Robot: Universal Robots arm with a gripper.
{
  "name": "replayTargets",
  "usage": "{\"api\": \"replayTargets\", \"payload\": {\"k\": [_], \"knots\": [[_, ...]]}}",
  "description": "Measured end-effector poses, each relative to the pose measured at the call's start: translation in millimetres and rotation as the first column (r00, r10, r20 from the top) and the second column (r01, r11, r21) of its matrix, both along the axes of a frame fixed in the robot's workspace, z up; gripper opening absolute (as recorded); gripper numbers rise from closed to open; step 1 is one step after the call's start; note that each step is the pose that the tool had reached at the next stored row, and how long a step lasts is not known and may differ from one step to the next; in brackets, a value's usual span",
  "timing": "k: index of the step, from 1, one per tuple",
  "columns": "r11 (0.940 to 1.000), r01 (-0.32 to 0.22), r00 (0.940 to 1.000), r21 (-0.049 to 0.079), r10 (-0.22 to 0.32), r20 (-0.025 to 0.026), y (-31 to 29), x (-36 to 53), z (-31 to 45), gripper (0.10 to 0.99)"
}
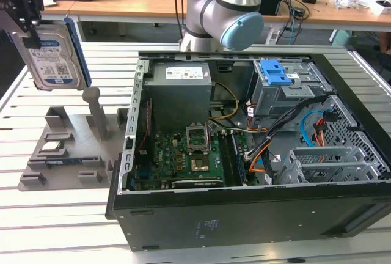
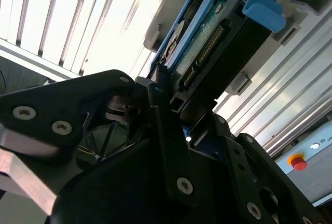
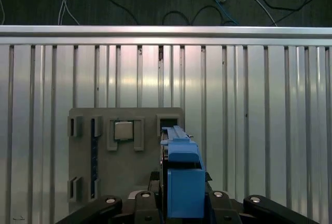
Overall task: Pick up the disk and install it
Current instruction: 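Pick up the disk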
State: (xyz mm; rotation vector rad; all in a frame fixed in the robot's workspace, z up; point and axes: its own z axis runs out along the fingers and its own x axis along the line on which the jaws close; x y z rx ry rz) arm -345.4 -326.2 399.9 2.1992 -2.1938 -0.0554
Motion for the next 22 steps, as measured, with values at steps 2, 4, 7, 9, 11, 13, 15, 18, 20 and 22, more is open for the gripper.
{"api": "replayTargets", "payload": {"k": [2, 4, 7, 9, 11, 13, 15, 18, 20, 22], "knots": [[1.0, 0.0, 1.0, 0.0, 0.0, 0.0, 0.1, 0.1, 6.7, 0.365], [1.0, 0.0, 1.0, 0.0, 0.0, 0.0, 0.2, 0.3, 12.2, 0.365], [1.0, 0.0, 1.0, 0.0, 0.0, 0.0, 0.2, 0.4, 16.2, 0.365], [1.0, 0.0, 1.0, 0.0, 0.0, 0.0001, 0.2, 0.6, 20.4, 0.365], [1.0, 0.0, 1.0, 0.0, 0.0, -0.0001, 0.2, 0.7, 24.1, 0.365], [1.0, 0.0, 1.0, 0.0, 0.0, 0.0001, 0.2, 0.7, 26.9, 0.365], [1.0, 0.0, 1.0, 0.0, 0.0, 0.0, 0.2, 0.8, 31.0, 0.365], [1.0, 0.0, 1.0, 0.0, 0.0, 0.0, 0.2, 0.9, 35.8, 0.365], [1.0, 0.0, 1.0, 0.0, 0.0, 0.0, 0.2, 1.0, 40.5, 0.365], [1.0, 0.0, 1.0, 0.0, 0.0, 0.0, 0.2, 1.1, 45.3, 0.365]]}}
